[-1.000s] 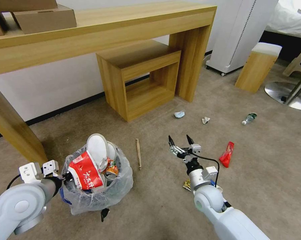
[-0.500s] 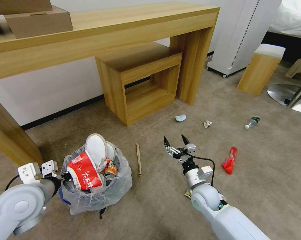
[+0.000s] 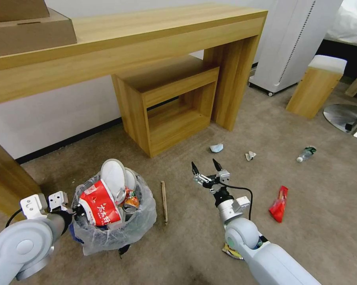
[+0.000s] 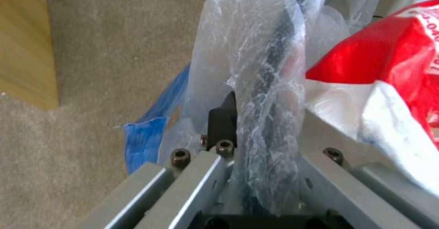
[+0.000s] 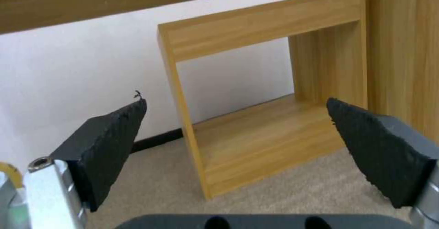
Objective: Pick up the trash bin and place the garbage on the floor into it.
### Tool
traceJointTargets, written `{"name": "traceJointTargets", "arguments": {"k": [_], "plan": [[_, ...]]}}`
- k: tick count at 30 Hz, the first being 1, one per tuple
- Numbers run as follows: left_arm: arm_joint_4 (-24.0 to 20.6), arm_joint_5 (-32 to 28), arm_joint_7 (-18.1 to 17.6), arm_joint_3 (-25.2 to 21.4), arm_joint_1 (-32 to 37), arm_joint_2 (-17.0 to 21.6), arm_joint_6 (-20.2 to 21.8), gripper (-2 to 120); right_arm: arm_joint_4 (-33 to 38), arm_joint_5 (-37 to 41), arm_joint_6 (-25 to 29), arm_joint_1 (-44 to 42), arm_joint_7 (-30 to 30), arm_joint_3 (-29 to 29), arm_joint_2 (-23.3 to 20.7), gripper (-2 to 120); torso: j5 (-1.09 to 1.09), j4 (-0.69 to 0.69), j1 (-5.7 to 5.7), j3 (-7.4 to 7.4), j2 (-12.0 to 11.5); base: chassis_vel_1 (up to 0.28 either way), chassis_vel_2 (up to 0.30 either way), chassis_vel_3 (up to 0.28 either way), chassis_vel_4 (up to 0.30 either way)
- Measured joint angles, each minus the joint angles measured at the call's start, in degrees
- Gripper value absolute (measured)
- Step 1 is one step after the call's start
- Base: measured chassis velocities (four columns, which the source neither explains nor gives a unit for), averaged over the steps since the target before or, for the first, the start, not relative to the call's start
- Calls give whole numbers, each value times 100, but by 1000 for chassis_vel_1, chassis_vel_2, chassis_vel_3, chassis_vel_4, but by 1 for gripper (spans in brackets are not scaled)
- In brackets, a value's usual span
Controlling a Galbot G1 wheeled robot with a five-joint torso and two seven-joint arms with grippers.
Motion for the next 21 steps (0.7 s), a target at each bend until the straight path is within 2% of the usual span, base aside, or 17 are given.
{"name": "traceJointTargets", "arguments": {"k": [8,13,16,19,21], "plan": [[15,-7,-1,-11,-11,44,-3,0,-83,-162,-41,64,111,-70,-77,100,-1,2,-1,-2,0,-5,4,7,-1],[50,-57,-21,-46,-51,106,-51,0,-118,-176,-262,250,430,-211,-158,100,0,1,-1,-2,0,0,0,0,0],[112,-66,-28,-81,-71,158,-69,0,-118,188,-562,445,575,-420,-220,100,0,1,-1,-2,0,0,0,0,0],[128,-87,-31,-119,-76,211,-93,0,-145,902,-1020,729,761,-540,-162,100,0,2,-1,-2,0,0,0,0,0],[127,-90,-31,-125,-74,215,-95,0,-177,982,-1093,797,804,-561,-147,100,0,2,-1,-2,0,0,0,0,0]]}}
